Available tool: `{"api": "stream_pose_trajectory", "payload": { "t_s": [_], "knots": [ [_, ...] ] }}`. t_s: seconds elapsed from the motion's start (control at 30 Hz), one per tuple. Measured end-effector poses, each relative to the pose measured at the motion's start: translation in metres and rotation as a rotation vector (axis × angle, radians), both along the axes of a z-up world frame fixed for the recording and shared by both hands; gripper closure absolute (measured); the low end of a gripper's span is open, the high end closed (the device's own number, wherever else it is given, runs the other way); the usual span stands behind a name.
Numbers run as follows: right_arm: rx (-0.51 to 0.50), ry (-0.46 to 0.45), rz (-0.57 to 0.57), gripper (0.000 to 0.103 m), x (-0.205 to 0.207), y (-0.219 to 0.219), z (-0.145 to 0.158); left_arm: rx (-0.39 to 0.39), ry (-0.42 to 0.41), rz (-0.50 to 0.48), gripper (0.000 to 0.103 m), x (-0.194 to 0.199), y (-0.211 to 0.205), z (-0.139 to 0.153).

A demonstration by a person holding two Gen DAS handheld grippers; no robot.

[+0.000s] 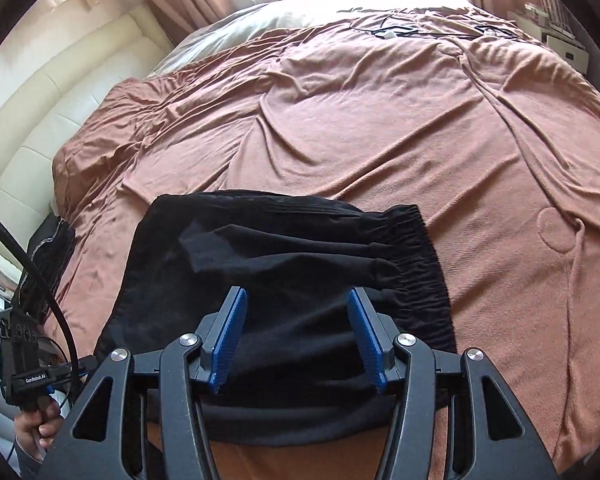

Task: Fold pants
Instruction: 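Hold the pants with the left gripper while the right gripper presses the fold flat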

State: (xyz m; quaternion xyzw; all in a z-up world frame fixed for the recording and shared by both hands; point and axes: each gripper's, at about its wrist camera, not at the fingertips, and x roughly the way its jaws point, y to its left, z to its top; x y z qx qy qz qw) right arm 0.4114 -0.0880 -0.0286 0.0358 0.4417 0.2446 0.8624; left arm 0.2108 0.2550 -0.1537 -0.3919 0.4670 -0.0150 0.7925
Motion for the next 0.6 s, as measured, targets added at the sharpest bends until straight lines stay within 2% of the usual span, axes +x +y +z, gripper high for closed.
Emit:
{"api": "stream_pose_trajectory", "payload": {
  "t_s": [0.17,0.5,0.57,0.6],
  "knots": [
    [-0.054,0.034,0.011,0.052,0.033,0.031,-0.013,0.001,0.003,0.015,0.061,0.011,0.003,-0.003],
    [-0.108,0.064,0.024,0.052,0.073,0.076,-0.035,-0.002,0.015,0.026,0.061,0.038,0.010,-0.009],
    [-0.120,0.073,0.030,0.060,0.082,0.084,-0.039,0.005,0.016,0.028,0.061,0.045,0.011,-0.009],
    [-0.127,0.084,0.032,0.060,0.087,0.087,-0.043,0.010,0.015,0.028,0.061,0.048,0.011,-0.008]
  ]
}}
